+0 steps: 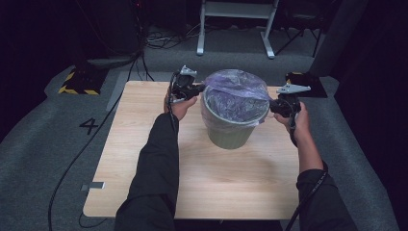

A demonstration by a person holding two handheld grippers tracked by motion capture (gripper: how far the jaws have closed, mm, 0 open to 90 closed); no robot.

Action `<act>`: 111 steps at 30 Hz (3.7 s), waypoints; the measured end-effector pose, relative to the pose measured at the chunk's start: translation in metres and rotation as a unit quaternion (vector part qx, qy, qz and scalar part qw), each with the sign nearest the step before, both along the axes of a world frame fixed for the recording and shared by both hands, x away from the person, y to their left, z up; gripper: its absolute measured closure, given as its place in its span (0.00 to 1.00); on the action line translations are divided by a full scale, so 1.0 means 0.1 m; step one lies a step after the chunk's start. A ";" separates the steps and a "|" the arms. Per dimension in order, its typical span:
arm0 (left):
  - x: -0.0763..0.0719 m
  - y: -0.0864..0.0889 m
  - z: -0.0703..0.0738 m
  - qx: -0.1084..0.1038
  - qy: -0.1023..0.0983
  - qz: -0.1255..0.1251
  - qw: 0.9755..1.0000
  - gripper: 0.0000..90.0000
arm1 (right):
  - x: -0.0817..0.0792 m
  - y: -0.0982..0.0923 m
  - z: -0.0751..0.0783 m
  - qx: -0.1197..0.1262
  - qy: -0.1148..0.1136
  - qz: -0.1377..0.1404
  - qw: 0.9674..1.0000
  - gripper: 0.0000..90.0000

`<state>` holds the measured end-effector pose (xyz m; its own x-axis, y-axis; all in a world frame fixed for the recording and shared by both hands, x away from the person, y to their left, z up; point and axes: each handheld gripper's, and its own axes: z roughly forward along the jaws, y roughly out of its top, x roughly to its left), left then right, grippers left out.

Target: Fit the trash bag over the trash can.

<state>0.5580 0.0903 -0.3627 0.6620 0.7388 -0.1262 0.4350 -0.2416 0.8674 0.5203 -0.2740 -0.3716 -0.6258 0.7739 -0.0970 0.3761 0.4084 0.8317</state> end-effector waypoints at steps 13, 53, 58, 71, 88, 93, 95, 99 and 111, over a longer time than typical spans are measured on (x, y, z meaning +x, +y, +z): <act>-0.27 0.01 -0.04 0.031 -0.001 -0.064 0.997 1.00 | -0.26 -0.01 -0.08 -0.006 -0.008 0.064 0.998 1.00; -0.61 0.22 0.31 0.049 -0.090 -0.098 0.990 0.83 | -0.95 -0.26 0.39 0.001 -0.137 0.099 0.986 0.59; -0.51 0.15 0.31 0.065 -0.090 -0.084 0.990 0.99 | -0.88 -0.23 0.44 0.031 -0.142 0.105 0.984 0.93; -0.10 0.03 0.14 0.066 -0.044 -0.039 0.996 1.00 | -0.31 -0.20 0.19 0.065 -0.001 -0.004 0.998 1.00; 0.09 -0.25 -0.32 0.092 0.047 -0.049 0.993 1.00 | -0.16 -0.17 -0.25 0.032 0.089 -0.007 0.996 0.98; 0.00 -0.10 -0.38 0.067 0.060 -0.051 0.995 0.94 | -0.26 -0.24 -0.29 0.026 0.073 -0.002 0.997 0.90; -0.06 -0.03 -0.35 0.063 0.052 -0.041 0.996 0.82 | -0.37 -0.29 -0.29 0.012 0.052 0.006 0.999 0.81; -0.25 0.20 -0.25 0.037 0.029 -0.038 0.998 0.70 | -0.47 -0.36 -0.26 0.002 0.026 0.004 1.000 0.59; -1.29 0.44 -0.16 0.016 -0.039 -0.111 0.993 0.20 | -0.79 -0.41 0.02 -0.044 -0.068 -0.027 0.996 0.31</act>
<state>0.4294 0.1345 -0.3786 0.8159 0.5763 -0.0464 0.2988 -0.3516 0.8872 0.4411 -0.3154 -0.3698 -0.5603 0.7904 -0.2478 0.2853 0.4650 0.8381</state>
